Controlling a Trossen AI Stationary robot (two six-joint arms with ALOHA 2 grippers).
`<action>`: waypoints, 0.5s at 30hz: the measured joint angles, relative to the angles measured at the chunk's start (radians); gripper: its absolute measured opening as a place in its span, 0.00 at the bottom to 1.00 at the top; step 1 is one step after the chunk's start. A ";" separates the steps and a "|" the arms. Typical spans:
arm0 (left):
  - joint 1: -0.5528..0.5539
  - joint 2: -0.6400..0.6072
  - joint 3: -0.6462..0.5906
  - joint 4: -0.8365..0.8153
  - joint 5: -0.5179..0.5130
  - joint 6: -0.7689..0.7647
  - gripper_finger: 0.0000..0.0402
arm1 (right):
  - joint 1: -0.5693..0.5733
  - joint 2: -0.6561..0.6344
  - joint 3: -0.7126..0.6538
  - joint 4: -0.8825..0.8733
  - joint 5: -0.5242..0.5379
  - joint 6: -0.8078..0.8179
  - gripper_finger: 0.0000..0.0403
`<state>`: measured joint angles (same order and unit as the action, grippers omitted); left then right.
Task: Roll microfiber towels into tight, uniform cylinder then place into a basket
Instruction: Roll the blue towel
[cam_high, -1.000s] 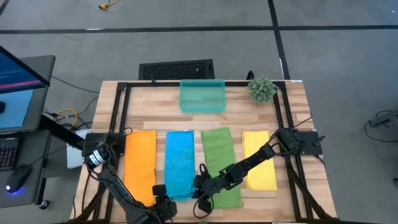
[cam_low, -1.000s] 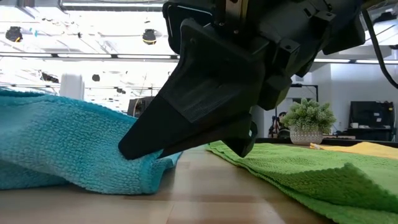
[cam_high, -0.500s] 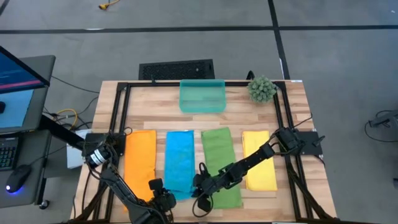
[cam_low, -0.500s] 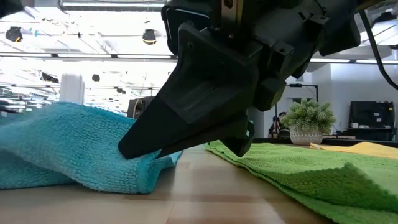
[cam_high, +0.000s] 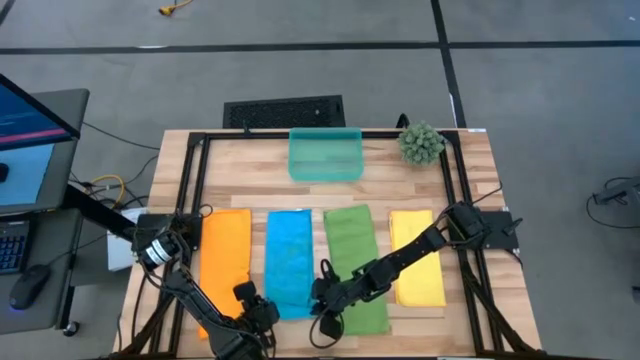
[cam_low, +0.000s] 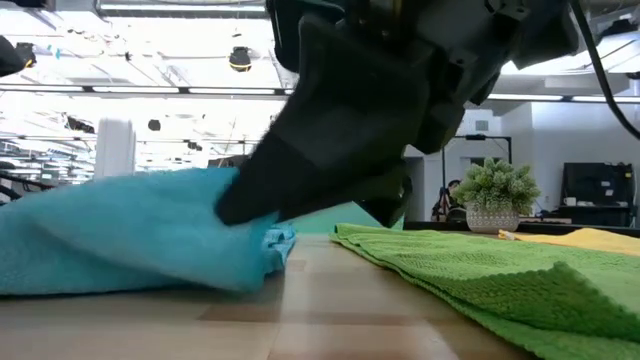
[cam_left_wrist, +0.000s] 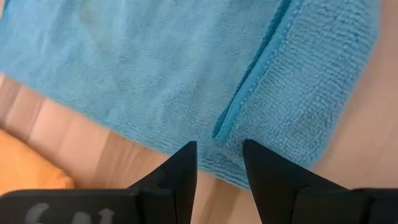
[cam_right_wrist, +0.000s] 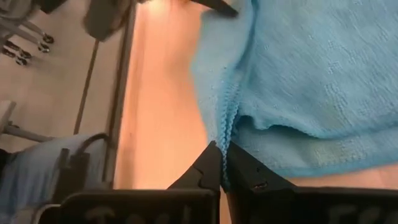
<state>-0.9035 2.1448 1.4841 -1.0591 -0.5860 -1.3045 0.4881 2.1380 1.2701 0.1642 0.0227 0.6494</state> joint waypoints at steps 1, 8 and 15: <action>0.000 0.000 0.000 0.007 0.003 -0.001 0.31 | -0.002 0.000 0.000 -0.013 0.001 -0.001 0.09; 0.000 0.000 0.000 0.021 0.030 -0.002 0.31 | -0.036 0.000 0.000 -0.028 0.000 -0.003 0.24; -0.011 0.000 0.000 0.021 0.037 -0.035 0.31 | -0.092 0.000 0.000 -0.032 -0.183 0.031 0.41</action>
<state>-0.9146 2.1448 1.4841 -1.0378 -0.5486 -1.3393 0.3963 2.1384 1.2697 0.1325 -0.1600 0.6804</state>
